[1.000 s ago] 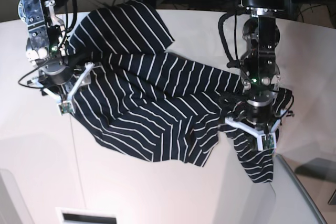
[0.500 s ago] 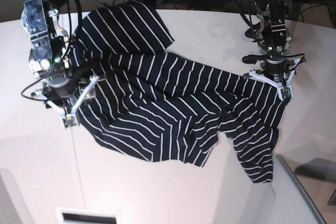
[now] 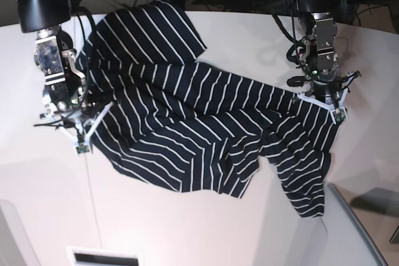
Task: Layout the t-shirt on the table in an organized manner, then fold the t-shirt properly
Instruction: 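Lower the shirt with the left gripper and pull it taut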
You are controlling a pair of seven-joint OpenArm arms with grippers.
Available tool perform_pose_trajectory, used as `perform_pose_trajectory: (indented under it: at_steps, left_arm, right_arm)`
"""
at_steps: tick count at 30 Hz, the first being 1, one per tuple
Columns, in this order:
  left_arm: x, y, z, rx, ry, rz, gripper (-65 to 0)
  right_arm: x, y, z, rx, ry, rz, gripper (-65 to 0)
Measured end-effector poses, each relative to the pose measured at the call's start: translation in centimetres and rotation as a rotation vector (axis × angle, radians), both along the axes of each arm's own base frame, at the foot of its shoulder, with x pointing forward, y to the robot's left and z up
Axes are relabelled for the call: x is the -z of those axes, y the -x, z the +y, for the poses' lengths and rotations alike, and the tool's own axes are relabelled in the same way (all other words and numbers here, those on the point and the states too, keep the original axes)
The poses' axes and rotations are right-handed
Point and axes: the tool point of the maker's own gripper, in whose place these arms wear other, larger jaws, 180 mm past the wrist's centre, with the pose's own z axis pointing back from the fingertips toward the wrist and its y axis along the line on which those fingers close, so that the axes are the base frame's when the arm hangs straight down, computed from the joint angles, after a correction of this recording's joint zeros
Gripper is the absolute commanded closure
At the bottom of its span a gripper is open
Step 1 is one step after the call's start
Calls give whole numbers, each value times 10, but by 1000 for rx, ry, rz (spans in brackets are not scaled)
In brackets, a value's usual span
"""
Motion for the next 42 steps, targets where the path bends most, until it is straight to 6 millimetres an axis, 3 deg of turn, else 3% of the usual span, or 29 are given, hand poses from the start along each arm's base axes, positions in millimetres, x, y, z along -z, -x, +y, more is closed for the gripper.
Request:
perform_pose_trajectory:
  at_steps: [4, 7, 11, 14, 18, 23, 26, 31, 35, 38, 42]
  left_arm:
    - [10, 10, 3, -11, 1, 31, 0]
    - [12, 18, 2, 2, -14, 36, 0]
    - [15, 45, 4, 15, -45, 57, 0]
    - [12, 61, 3, 9, -36, 70, 0]
    - [-4, 63, -2, 11, -26, 38, 0]
    - [-48, 6, -19, 24, -26, -138, 0]
    - [-35, -16, -37, 14, 78, -102, 0]
    - [-10, -35, -32, -31, 122, -19, 0]
    - [11, -52, -54, 54, 187, 28, 0]
    - [17, -51, -55, 66, 182, 29, 0]
    - [21, -31, -47, 87, 137, 28, 0]
  right_arm:
    - [19, 1, -13, 34, -17, -7, -86]
    - [23, 0, -46, 180, -50, -21, -84]
    - [26, 16, -94, 359, -53, -32, -84]
    - [27, 30, -109, 403, -40, -40, -84]
    - [26, 47, -104, 353, 1, -43, -84]
    - [26, 45, -88, 301, 11, -26, -84]
    - [26, 45, -88, 302, 7, -26, -84]
    - [26, 47, -87, 299, 7, -30, -84]
    - [27, 47, -87, 299, 6, -30, -84]
    - [26, 48, -86, 295, 3, -38, -84]
    - [23, 50, -85, 297, 0, -26, -84]
